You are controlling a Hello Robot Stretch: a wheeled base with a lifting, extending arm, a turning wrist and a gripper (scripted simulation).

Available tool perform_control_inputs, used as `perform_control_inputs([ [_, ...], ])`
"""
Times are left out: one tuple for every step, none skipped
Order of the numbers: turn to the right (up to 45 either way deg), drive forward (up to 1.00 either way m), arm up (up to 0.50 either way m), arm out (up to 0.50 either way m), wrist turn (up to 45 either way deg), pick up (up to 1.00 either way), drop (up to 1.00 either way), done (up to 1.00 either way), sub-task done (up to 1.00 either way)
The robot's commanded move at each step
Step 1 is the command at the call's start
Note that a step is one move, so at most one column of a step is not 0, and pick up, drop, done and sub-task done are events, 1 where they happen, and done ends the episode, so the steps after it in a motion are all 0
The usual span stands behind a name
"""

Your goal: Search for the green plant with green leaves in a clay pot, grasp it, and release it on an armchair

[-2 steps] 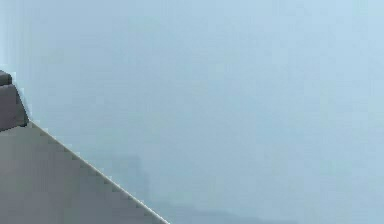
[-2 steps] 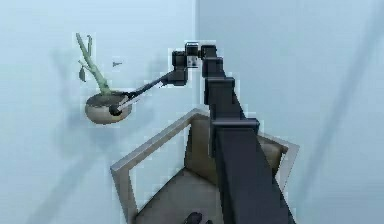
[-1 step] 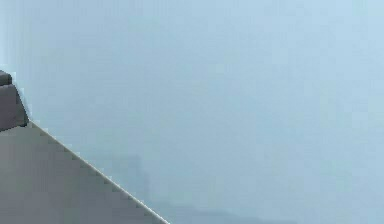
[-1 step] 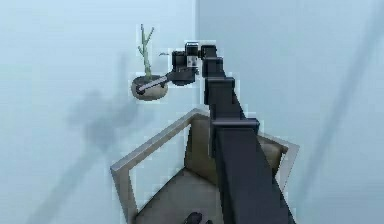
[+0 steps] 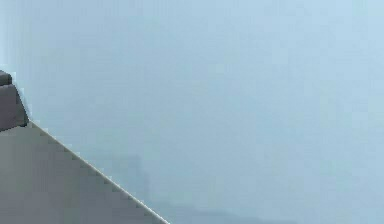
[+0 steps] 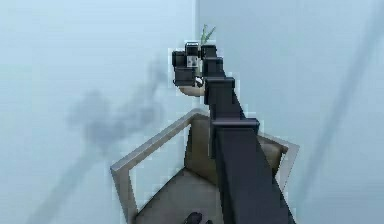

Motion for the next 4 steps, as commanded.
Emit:
perform_control_inputs([
  [0.0,0.0,-0.48,0.0,0.0,0.0,0.0,0.0,0.0],
  [0.0,0.0,-0.32,0.0,0.0,0.0,0.0,0.0,0.0],
  [0.0,0.0,0.0,0.0,0.0,0.0,1.0,0.0,0.0],
  [0.0,0.0,0.1,0.0,0.0,0.0,0.0,0.0,0.0],
])
